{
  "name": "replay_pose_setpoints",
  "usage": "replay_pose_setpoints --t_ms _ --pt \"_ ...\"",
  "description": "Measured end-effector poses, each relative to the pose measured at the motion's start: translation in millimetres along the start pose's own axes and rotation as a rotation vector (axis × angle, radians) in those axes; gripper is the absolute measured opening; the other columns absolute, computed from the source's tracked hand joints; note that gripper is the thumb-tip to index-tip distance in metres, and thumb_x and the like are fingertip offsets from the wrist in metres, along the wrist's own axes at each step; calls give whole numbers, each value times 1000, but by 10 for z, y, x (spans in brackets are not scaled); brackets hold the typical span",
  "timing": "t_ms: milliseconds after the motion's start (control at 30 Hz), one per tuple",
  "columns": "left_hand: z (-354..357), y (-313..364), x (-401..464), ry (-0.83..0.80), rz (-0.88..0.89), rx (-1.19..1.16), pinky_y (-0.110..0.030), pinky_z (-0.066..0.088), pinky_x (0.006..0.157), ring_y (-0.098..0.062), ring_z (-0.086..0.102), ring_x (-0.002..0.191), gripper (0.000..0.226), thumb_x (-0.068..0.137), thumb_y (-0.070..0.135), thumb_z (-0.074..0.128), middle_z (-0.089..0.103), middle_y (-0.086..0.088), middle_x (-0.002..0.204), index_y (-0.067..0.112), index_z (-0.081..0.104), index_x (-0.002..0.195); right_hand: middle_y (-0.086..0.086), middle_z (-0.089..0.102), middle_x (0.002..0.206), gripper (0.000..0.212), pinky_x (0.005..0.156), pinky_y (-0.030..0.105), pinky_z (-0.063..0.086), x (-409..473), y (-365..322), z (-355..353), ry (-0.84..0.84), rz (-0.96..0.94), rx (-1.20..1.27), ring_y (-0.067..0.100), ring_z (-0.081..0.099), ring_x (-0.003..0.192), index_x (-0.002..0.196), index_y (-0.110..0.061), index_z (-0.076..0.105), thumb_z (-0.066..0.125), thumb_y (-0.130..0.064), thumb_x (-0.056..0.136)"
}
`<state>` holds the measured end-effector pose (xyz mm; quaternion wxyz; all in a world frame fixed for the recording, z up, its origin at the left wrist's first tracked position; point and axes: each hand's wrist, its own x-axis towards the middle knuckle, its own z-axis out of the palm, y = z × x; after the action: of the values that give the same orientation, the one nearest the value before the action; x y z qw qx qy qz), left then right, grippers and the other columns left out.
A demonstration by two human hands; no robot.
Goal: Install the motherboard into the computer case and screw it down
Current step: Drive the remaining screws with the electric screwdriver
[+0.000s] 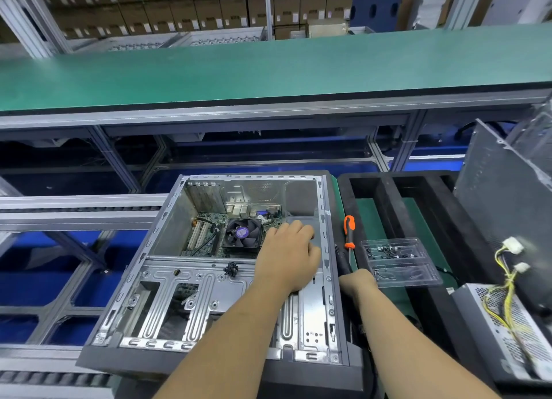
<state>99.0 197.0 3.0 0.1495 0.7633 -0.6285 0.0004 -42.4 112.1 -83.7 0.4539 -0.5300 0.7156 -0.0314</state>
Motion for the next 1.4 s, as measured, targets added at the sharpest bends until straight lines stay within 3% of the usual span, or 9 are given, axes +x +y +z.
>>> replay_pose_setpoints --t_ms 233,400,700,833,1000,1133,1200,1267,1400 --pt "13 -9 -1 22 -3 -13 -38 38 84 -20 46 87 24 88 29 36 54 4 98 19 56 99 14 68 111 25 84 37 54 -56 -44 -25 116 -7 -133 35 66 104 108 -8 63 68 -19 86" --pt "21 -16 3 30 14 -23 -37 39 85 -20 47 87 24 89 30 36 53 4 98 19 55 99 9 62 93 20 78 37 52 -58 -8 -106 147 -41 -88 34 64 94 96 -10 53 67 -16 84" --pt "-12 21 23 -19 -25 -43 -39 41 89 -22 50 94 27 92 29 38 57 1 103 18 57 107 12 66 56 7 52 29 49 -404 55 -483 -9 -203 435 23 59 44 84 4 62 64 7 78" --pt "-105 119 -15 11 13 -44 -38 40 89 -23 52 99 27 95 28 42 59 0 106 16 60 110 16 66 58 9 53 33 50 -783 68 -806 46 -302 512 22 57 42 87 7 61 64 11 80" --pt "-484 642 -157 96 -158 -800 -32 43 70 -12 50 73 29 97 32 41 56 7 74 28 51 70 14 64 58 9 59 41 55 -1516 86 -921 170 -467 509 22 58 45 80 10 63 66 11 72" --pt "-857 830 -296 39 -412 -1515 -30 51 70 -19 59 82 28 100 42 43 64 -5 96 18 53 111 14 67 64 11 52 33 54 -2220 70 -652 117 -541 512 22 63 48 81 5 66 69 10 72" --pt "-1001 699 -442 16 -494 -1691 -41 54 79 -26 61 87 39 97 46 53 64 -10 100 12 53 117 14 65 65 14 51 33 54 -2525 70 -432 29 -552 519 23 63 48 80 2 65 70 12 72" --pt "-1045 499 -632 81 -508 -1786 -48 54 80 -29 60 81 21 96 30 58 63 -15 92 10 58 103 16 65 67 12 53 36 57 -2758 71 -175 -48 -556 516 25 63 52 81 1 65 69 11 76" --pt "-1077 -54 -1102 278 -608 -1736 -19 42 46 -10 48 49 10 98 14 50 55 -2 70 11 60 99 11 66 66 9 51 32 56 -3049 137 354 -219 -512 539 22 64 53 86 -8 69 75 -1 83"
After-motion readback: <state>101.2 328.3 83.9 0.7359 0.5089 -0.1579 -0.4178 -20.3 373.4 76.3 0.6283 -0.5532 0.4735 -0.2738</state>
